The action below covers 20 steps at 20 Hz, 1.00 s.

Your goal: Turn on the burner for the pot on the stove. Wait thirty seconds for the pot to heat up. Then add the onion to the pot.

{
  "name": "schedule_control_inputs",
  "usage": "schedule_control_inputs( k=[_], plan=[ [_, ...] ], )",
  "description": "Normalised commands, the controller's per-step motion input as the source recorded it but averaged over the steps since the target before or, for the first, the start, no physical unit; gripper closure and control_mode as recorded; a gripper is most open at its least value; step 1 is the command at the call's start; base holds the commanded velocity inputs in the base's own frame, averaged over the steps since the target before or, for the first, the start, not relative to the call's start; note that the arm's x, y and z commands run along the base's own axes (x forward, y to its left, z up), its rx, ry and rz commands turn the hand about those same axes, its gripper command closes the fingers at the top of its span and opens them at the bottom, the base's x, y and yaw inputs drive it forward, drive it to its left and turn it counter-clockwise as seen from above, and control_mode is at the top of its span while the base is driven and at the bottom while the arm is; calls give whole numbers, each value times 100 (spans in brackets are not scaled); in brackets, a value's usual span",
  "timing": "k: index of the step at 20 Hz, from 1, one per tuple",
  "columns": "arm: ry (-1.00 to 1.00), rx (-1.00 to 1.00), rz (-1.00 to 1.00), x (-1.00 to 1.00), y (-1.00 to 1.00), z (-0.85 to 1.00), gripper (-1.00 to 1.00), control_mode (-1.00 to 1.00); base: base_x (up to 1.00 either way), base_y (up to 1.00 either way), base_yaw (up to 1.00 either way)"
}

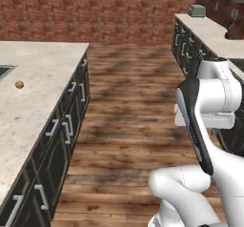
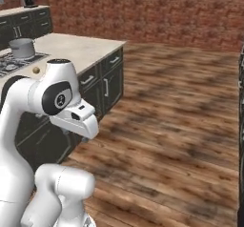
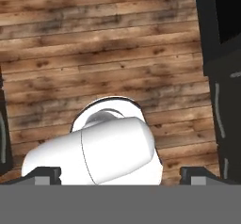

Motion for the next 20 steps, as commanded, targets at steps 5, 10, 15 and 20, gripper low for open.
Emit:
schedule_control_inputs(
  k=[5, 10, 15, 20],
  plan=[
    [0, 0, 0, 0, 0, 0, -100, 100, 100, -30, 53],
    [0, 0, 0, 0, 0, 0, -100, 100, 98, -23, 71],
    [0, 0, 0, 0, 0, 0, -100, 100, 73, -2, 84],
    [0, 0, 0, 0, 0, 0, -100, 100, 52, -24, 78]
  ],
)
